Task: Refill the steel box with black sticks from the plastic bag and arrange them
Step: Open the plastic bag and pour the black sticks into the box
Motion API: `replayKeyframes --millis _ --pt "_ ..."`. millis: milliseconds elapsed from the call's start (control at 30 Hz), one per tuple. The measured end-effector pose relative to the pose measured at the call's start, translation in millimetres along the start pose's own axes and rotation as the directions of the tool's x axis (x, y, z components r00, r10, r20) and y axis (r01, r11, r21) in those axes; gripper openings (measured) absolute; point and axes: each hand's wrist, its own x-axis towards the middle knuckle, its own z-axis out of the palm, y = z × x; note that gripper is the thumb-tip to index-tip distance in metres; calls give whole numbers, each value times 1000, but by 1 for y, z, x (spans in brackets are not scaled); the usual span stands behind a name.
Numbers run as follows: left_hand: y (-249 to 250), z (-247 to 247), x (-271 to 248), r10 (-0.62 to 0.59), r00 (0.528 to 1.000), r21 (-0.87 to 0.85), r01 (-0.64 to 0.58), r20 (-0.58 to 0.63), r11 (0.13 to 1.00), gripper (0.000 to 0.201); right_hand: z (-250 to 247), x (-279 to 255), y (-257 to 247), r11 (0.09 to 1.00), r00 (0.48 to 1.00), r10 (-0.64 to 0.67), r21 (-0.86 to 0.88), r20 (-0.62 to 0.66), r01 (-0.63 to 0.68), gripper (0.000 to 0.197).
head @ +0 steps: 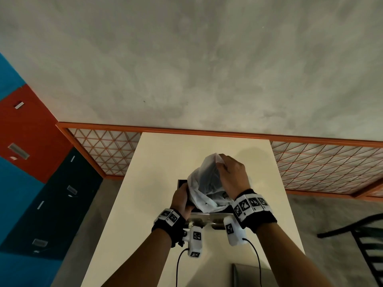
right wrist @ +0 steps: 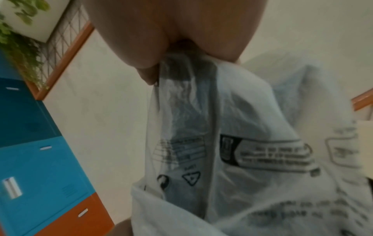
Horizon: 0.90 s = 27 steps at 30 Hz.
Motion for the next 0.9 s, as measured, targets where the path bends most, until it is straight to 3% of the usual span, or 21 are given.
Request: replayKeyframes --millis 33,67,133,233,333,400,500,567,700,800,900 --pt "-2 -2 2 4 1000 74 -3 -20 997 39 -1 0 0 1000 1000 13 21 -7 -13 17" --pt "3 -6 0 -111 994 202 110 -7 973 36 -3 0 -1 999 1000 27 44 -9 -27 19" --pt "11 -9 1 -250 967 258 232 40 938 22 -4 -1 -4 995 997 75 58 19 -76 23" --pt "13 -13 7 -254 965 256 229 69 939 22 -7 -1 -4 989 993 118 84 31 -120 27" --pt "13 -12 -2 -252 959 331 198 128 923 34 -11 -3 -1 985 993 105 143 -47 -97 28" --pt "15 -12 -2 -266 957 358 208 119 910 26 -11 -4 13 993 991 117 39 -64 -114 33" --pt "14 -9 0 -297 954 344 267 35 900 22 -13 -10 37 945 956 290 -169 40 -280 44" --pt "10 -10 7 -297 955 383 276 -5 881 25 -13 -16 48 912 917 390 -174 85 -372 57" --pt "9 -8 13 -299 954 447 281 -30 850 22 -10 -29 60 867 883 468 -207 25 -454 65" --pt "8 -7 16 -285 958 477 261 -22 839 21 -6 -34 67 844 848 529 -119 25 -523 72" --pt "6 -7 20 -270 962 502 249 -33 828 25 1 -35 66 875 866 483 -28 126 -484 66"
